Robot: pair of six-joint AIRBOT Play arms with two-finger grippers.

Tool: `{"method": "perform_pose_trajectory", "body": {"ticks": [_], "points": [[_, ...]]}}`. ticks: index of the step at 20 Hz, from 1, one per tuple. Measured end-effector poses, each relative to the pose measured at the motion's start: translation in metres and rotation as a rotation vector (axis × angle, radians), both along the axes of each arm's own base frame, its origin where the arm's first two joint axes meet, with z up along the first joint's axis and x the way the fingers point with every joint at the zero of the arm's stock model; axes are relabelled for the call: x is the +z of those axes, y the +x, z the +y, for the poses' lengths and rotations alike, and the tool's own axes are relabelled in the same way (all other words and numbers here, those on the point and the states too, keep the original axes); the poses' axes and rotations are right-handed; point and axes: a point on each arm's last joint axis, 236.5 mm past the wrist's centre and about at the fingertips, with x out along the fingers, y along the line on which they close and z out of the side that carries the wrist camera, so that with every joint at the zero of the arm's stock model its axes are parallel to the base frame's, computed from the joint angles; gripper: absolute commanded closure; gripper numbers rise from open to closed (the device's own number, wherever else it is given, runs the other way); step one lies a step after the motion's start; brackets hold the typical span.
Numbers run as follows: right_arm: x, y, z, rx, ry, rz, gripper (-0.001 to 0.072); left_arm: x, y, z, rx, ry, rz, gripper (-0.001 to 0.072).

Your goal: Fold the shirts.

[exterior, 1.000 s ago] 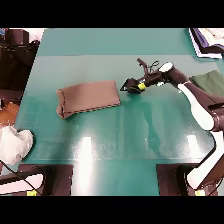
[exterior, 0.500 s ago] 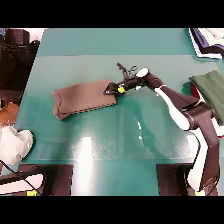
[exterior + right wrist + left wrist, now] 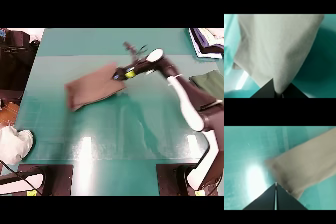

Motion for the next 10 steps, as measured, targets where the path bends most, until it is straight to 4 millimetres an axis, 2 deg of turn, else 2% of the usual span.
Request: {"method": "perform_pose_trajectory", "body": {"ticks": [1,5,8,10], "points": [[0.011,0.008,-0.031,-0.029,-0.039,-0.023,0.0701,0.0,0.0,0.0,0.0,0.0,0.001,0.0676],[0.062,0.034,-0.178,-0.238,-0.166,-0.109,0.0702,0.001,0.0,-0.004,-0.011,-0.013,0.0,0.0675],[0.093,0.039,-0.288,-0.438,-0.218,-0.158,0.0702,0.002,-0.001,-0.011,-0.029,-0.04,-0.001,0.0676],[0.103,0.037,-0.353,-0.563,-0.245,-0.175,0.0702,0.003,-0.002,-0.019,-0.048,-0.065,0.001,0.0676]]}}
